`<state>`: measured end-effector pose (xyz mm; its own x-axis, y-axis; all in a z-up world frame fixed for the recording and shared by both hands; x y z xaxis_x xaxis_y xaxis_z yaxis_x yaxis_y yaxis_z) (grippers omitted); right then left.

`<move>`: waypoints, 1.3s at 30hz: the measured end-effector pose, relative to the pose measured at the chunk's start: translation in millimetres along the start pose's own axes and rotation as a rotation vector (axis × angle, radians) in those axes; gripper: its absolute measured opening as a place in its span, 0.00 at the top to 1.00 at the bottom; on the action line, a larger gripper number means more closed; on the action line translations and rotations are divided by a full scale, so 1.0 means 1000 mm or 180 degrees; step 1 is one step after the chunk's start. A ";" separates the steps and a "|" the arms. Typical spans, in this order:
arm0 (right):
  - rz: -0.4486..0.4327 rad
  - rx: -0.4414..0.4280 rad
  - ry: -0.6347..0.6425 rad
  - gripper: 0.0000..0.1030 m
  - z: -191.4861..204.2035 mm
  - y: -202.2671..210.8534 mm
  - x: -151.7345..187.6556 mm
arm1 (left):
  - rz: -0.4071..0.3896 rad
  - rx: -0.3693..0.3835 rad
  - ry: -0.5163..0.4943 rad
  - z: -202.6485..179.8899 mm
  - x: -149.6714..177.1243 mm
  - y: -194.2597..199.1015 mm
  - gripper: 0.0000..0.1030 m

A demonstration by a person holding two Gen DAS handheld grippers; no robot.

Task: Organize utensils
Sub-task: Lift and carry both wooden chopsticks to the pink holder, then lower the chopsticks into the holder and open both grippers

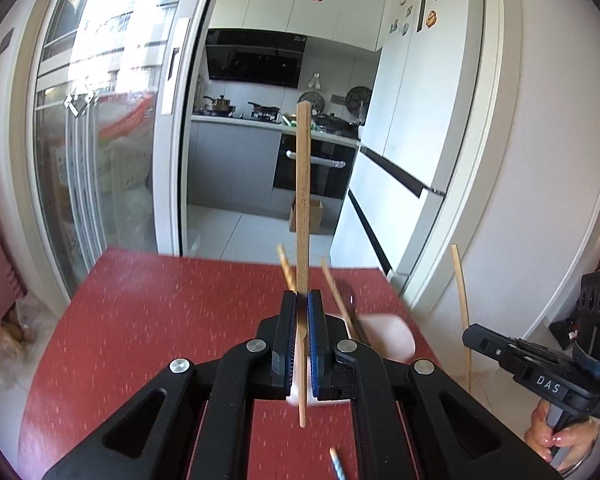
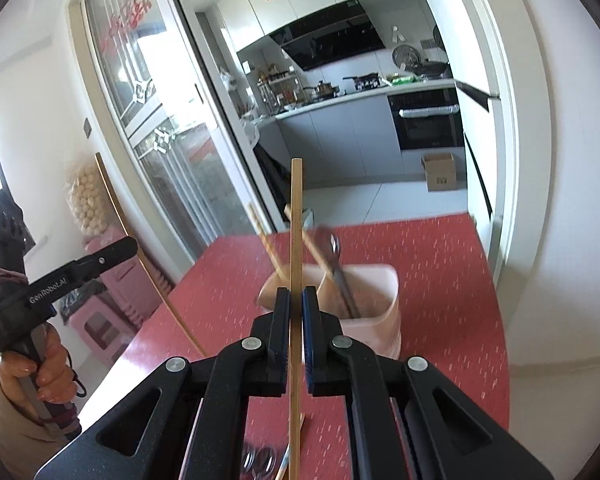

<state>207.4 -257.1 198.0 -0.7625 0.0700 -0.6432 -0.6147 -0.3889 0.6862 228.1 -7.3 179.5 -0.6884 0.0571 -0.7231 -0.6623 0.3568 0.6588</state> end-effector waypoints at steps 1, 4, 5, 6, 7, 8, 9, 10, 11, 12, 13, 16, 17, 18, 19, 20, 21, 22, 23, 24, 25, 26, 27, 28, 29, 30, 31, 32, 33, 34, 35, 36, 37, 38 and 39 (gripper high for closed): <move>-0.0030 0.0006 0.0002 0.94 -0.001 -0.002 -0.008 | -0.0014 0.0011 -0.0003 0.000 -0.009 -0.002 0.66; -0.0127 0.0041 0.0022 0.94 -0.004 -0.007 -0.027 | -0.0043 0.0039 -0.0006 -0.002 -0.028 -0.011 0.66; -0.0156 0.0048 0.0025 0.94 -0.004 -0.008 -0.033 | -0.0060 0.0034 -0.0012 -0.003 -0.032 -0.013 0.66; -0.0188 0.0059 0.0031 0.94 -0.004 -0.011 -0.040 | -0.0068 0.0037 -0.0020 -0.004 -0.038 -0.017 0.66; -0.0218 0.0071 0.0034 0.94 -0.005 -0.014 -0.046 | -0.0073 0.0042 -0.0018 -0.005 -0.043 -0.021 0.66; -0.0239 0.0077 0.0036 0.94 -0.006 -0.017 -0.052 | -0.0078 0.0050 -0.0018 -0.006 -0.048 -0.026 0.66; -0.0256 0.0076 0.0036 0.94 -0.007 -0.021 -0.058 | -0.0078 0.0054 -0.0020 -0.006 -0.052 -0.030 0.66; -0.0270 0.0079 0.0035 0.94 -0.008 -0.025 -0.062 | -0.0080 0.0045 -0.0018 -0.007 -0.055 -0.035 0.66; -0.0290 0.0091 0.0039 0.94 -0.009 -0.031 -0.067 | -0.0073 0.0040 -0.0012 -0.008 -0.059 -0.041 0.66; -0.0306 0.0101 0.0044 0.94 -0.010 -0.035 -0.071 | -0.0063 0.0046 -0.0005 -0.008 -0.060 -0.045 0.66; -0.0326 0.0114 0.0049 0.94 -0.011 -0.040 -0.075 | -0.0058 0.0052 0.0005 -0.009 -0.061 -0.050 0.66; -0.0399 0.0175 0.0089 0.94 -0.012 -0.054 -0.083 | -0.0038 0.0028 0.0011 -0.009 -0.061 -0.068 0.66; -0.0436 0.0207 0.0112 0.94 -0.012 -0.058 -0.085 | -0.0025 0.0021 0.0015 -0.009 -0.060 -0.072 0.66; -0.0473 0.0227 0.0140 0.94 -0.012 -0.062 -0.086 | -0.0013 0.0023 0.0035 -0.009 -0.057 -0.078 0.66; -0.0509 0.0244 0.0175 0.94 -0.012 -0.067 -0.088 | -0.0003 0.0022 0.0055 -0.007 -0.055 -0.082 0.66; -0.0543 0.0274 0.0206 0.94 -0.012 -0.071 -0.088 | 0.0008 0.0006 0.0072 -0.005 -0.054 -0.086 0.66; -0.0573 0.0304 0.0245 0.94 -0.012 -0.075 -0.088 | 0.0020 -0.0032 0.0101 -0.003 -0.050 -0.091 0.66; -0.0583 0.0323 0.0277 0.94 -0.011 -0.080 -0.089 | 0.0031 -0.0042 0.0124 -0.001 -0.048 -0.094 0.66; -0.0594 0.0356 0.0314 0.94 -0.010 -0.085 -0.087 | 0.0054 -0.0055 0.0159 0.000 -0.046 -0.099 0.66; -0.0631 0.0389 0.0349 0.94 -0.010 -0.089 -0.085 | 0.0076 -0.0061 0.0181 0.001 -0.043 -0.103 0.66; -0.0663 0.0417 0.0383 0.94 -0.009 -0.091 -0.083 | 0.0105 -0.0067 0.0189 0.002 -0.040 -0.107 0.66; -0.0694 0.0457 0.0428 0.94 -0.008 -0.094 -0.080 | 0.0133 -0.0088 0.0183 0.002 -0.037 -0.110 0.66; -0.0725 0.0499 0.0482 0.93 -0.006 -0.097 -0.077 | 0.0169 -0.0132 0.0157 0.002 -0.033 -0.115 0.66; -0.0736 0.0535 0.0547 0.93 -0.004 -0.099 -0.075 | 0.0204 -0.0181 0.0135 0.002 -0.029 -0.119 0.66; -0.0747 0.0575 0.0609 0.93 -0.002 -0.100 -0.073 | 0.0232 -0.0194 0.0134 0.003 -0.027 -0.123 0.66; -0.0761 0.0629 0.0668 0.93 0.000 -0.101 -0.070 | 0.0247 -0.0180 0.0142 0.004 -0.025 -0.125 0.66; -0.0755 0.0632 0.0691 0.93 0.000 -0.101 -0.070 | 0.0263 -0.0174 0.0164 0.005 -0.023 -0.126 0.66; -0.0727 0.0600 0.0704 0.93 0.000 -0.102 -0.070 | 0.0263 -0.0176 0.0173 0.005 -0.023 -0.127 0.66; -0.0724 0.0594 0.0708 0.93 0.000 -0.101 -0.072 | 0.0260 -0.0183 0.0177 0.005 -0.023 -0.126 0.66; -0.0736 0.0593 0.0710 0.94 0.000 -0.100 -0.074 | 0.0260 -0.0194 0.0177 0.005 -0.024 -0.126 0.66; -0.0748 0.0597 0.0712 0.94 -0.001 -0.100 -0.076 | 0.0257 -0.0193 0.0175 0.004 -0.025 -0.126 0.66; -0.0767 0.0593 0.0712 0.94 -0.001 -0.099 -0.079 | 0.0253 -0.0192 0.0177 0.003 -0.025 -0.126 0.66; -0.0773 0.0591 0.0712 0.94 -0.002 -0.099 -0.080 | 0.0242 -0.0190 0.0179 0.003 -0.026 -0.125 0.66; -0.0783 0.0606 0.0722 0.94 -0.003 -0.100 -0.081 | 0.0235 -0.0189 0.0182 0.002 -0.027 -0.125 0.66; -0.0779 0.0622 0.0742 0.94 -0.003 -0.101 -0.080 | 0.0224 -0.0179 0.0182 0.002 -0.027 -0.124 0.66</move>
<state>331.5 -226.2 179.0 -0.5360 -0.0802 -0.8404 -0.8167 -0.2028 0.5403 329.3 -51.5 116.6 -0.7486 0.0263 -0.6625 -0.6261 0.3008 0.7194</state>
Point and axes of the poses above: each gripper's, at about its wrist camera, not at the fingertips, and y roughly against the way its jaws point, z to its left, x to its underside, the point moved 1 cm from there along -y, roughly the way its jaws point, and after that the axes turned 14 degrees about z, right-handed, at the moved point
